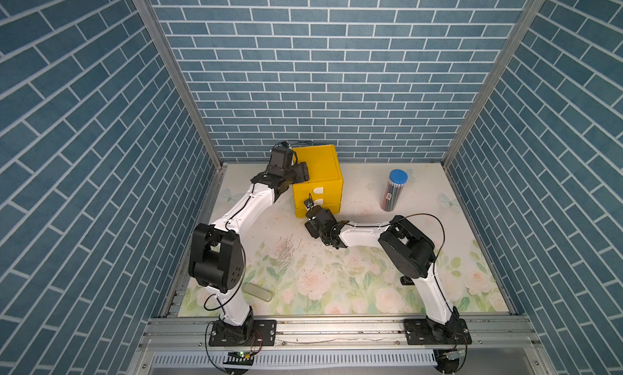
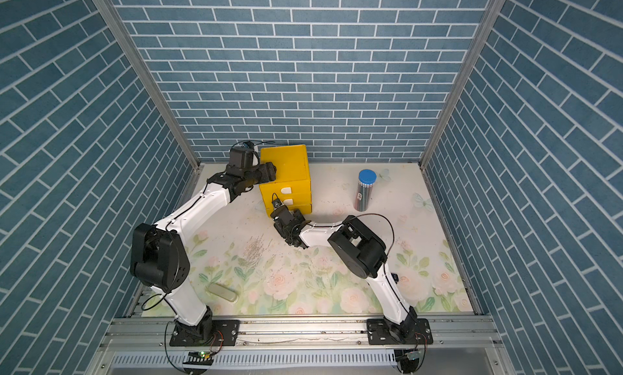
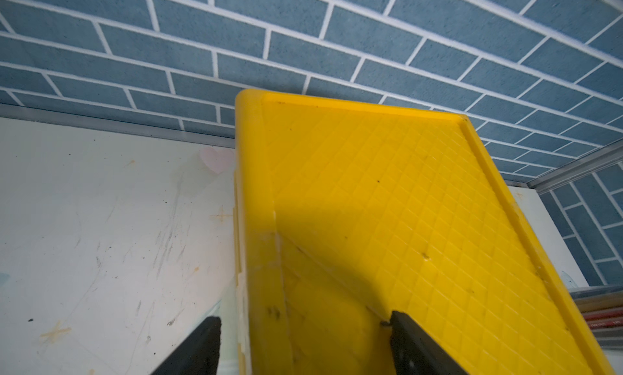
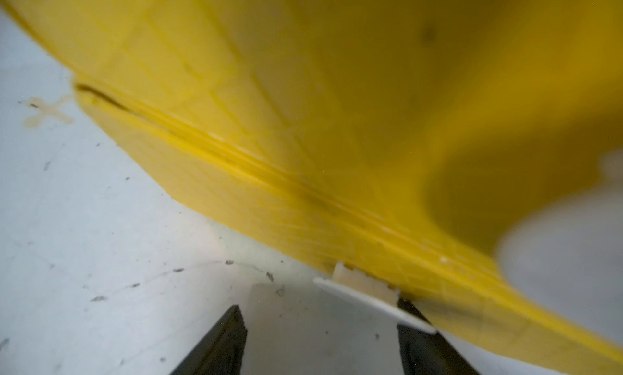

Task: Please put the sticky notes in the drawer by color
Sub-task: Close the drawer in the storage box, then reset both arms

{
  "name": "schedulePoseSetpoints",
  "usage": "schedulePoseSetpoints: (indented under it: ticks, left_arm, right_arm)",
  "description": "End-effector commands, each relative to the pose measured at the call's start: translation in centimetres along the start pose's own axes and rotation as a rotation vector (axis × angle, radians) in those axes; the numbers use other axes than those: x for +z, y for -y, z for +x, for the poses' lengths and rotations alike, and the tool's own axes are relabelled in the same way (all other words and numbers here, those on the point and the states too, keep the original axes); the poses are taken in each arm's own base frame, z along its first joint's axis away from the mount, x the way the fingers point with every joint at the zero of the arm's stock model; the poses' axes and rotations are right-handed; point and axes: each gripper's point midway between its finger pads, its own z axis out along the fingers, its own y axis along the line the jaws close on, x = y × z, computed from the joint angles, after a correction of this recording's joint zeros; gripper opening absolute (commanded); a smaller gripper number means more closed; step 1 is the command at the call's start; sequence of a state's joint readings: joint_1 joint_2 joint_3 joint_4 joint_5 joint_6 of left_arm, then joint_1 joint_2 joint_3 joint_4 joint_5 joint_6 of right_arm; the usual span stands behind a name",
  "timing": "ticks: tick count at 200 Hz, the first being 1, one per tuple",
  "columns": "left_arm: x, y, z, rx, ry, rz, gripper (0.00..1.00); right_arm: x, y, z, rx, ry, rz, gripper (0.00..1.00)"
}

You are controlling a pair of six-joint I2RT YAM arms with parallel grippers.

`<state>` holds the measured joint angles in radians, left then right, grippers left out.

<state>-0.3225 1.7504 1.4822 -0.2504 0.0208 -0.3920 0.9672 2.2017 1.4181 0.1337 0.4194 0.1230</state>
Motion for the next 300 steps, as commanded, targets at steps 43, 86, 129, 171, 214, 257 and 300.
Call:
schedulePoseSetpoints:
  ticks: [43,86,129,171,214,257,300]
  left_arm:
    - [-2.7,0.2,0.1,0.018,-0.038,-0.018,0.99]
    - [-12.2,2.5,-9.2,0.054,0.355,0.068,1.00]
    - [-18.8,-6.2,-8.0,0.095,0.720,-0.254,1.00]
    - [-14.2,-11.7,-2.1,0.172,0.623,-0.334,1.00]
    - [-12.8,-15.3,4.4,0.245,0.628,-0.441,1.00]
    - [-11.3,-16.1,9.4,0.277,0.588,-0.390,1.00]
    - [-9.2,-17.3,11.1,0.268,0.549,-0.355,1.00]
  right_arm:
    - [-6.8,0.9,-5.5,0.082,0.143,-0.099,0.73]
    - [-17.4,4.7,-9.7,0.055,0.444,-0.131,0.77]
    - [-25.1,13.4,-8.8,-0.037,0.588,0.142,1.00]
    - [-26.9,23.6,-1.7,-0.016,0.594,0.346,1.00]
    - [-24.0,30.4,9.6,0.191,0.508,0.447,1.00]
    - [-23.0,31.9,13.0,0.234,0.520,0.506,1.00]
    - [-20.9,33.4,12.9,0.296,0.537,0.464,1.00]
